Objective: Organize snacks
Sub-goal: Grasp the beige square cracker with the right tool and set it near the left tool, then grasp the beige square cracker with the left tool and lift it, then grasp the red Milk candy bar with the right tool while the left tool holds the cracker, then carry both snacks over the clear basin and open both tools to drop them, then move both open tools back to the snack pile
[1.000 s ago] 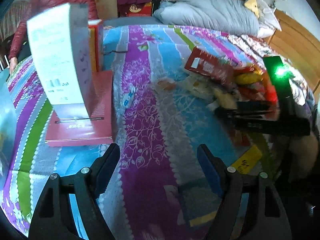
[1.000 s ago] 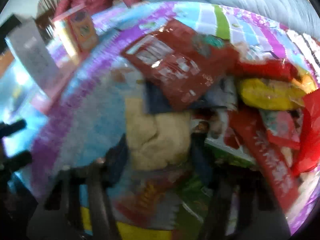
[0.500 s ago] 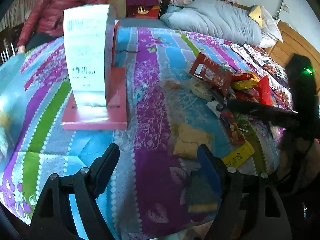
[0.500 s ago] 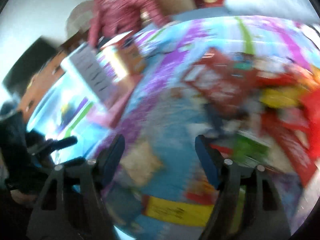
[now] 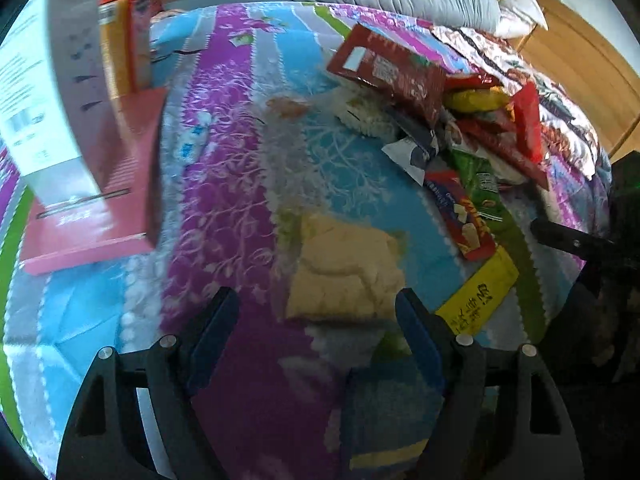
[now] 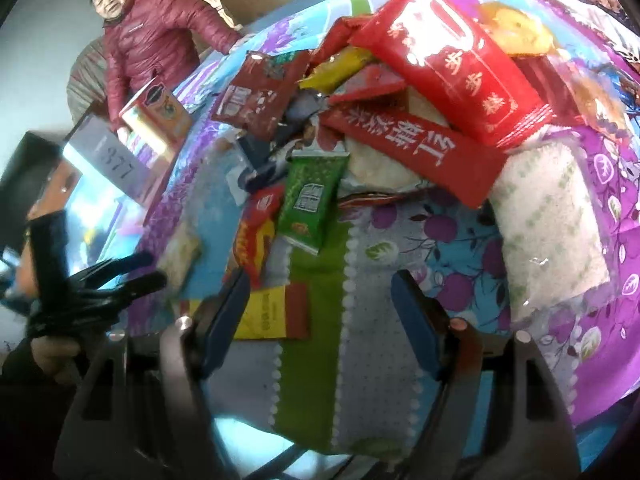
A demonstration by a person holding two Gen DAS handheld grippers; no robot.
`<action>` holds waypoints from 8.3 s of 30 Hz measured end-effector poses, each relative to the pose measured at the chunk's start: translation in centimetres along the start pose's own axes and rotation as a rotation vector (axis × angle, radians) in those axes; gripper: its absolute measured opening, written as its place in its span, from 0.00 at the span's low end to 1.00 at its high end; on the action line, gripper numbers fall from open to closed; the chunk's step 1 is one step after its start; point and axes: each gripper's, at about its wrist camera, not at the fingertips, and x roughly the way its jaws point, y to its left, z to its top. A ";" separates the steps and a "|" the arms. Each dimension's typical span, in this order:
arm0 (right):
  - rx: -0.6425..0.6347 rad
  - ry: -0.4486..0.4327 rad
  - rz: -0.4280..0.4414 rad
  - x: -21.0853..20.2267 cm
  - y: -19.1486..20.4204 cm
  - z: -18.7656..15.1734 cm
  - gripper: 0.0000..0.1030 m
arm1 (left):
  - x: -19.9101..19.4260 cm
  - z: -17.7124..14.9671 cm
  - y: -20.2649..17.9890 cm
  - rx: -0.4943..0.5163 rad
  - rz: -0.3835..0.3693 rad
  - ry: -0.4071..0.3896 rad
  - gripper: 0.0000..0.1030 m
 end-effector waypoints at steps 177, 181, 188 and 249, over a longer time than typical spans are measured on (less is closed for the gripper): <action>-0.807 0.016 0.446 10.6 52.9 8.3 0.24 | -28.7 -6.0 33.1 -0.676 0.637 -0.481 0.67; -0.801 0.026 0.439 11.3 53.1 8.3 0.24 | -28.5 -6.1 33.6 -0.682 0.631 -0.475 0.67; -0.796 0.037 0.437 11.9 53.3 8.4 0.24 | -28.2 -6.0 33.8 -0.685 0.627 -0.467 0.67; 0.382 -0.308 -0.210 -5.3 -8.9 7.4 0.45 | -24.9 1.3 10.6 -0.246 0.309 -0.525 0.77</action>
